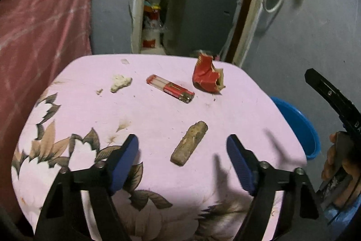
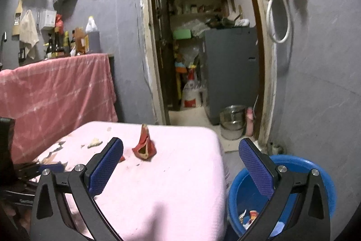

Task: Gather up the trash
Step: 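Grasp the brown wooden stick with the left gripper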

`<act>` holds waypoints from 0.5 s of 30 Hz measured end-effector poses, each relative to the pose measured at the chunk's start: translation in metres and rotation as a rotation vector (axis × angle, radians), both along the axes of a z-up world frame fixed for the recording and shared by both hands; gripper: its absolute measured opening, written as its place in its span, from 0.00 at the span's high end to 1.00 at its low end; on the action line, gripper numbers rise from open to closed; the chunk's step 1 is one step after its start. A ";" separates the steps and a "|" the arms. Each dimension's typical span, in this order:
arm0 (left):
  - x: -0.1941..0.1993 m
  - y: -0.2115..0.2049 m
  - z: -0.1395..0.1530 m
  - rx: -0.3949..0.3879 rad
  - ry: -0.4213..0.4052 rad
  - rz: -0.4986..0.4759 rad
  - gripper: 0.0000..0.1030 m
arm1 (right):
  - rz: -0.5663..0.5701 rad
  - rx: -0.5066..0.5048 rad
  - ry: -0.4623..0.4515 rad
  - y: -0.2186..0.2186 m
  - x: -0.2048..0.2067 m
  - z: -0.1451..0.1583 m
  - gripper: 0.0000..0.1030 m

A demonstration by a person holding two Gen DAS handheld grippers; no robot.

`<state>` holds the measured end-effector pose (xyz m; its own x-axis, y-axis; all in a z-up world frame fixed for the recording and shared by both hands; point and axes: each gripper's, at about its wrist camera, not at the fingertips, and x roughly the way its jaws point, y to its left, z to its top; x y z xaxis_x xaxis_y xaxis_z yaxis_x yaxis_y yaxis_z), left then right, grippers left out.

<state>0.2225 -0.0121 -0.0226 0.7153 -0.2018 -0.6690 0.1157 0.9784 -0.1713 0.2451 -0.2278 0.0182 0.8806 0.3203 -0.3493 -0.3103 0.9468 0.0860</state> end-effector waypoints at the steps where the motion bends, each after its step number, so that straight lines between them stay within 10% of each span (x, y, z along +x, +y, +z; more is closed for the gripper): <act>1: 0.002 0.000 -0.001 0.001 0.010 -0.008 0.36 | 0.003 -0.005 0.007 0.002 0.002 -0.001 0.00; 15: 0.027 -0.004 -0.013 0.026 0.091 -0.107 0.67 | 0.040 -0.018 0.114 0.019 0.025 -0.016 0.10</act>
<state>0.2492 -0.0164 -0.0360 0.6264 -0.2555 -0.7364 0.2050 0.9655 -0.1606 0.2704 -0.2084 0.0020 0.8214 0.3469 -0.4527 -0.3367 0.9356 0.1059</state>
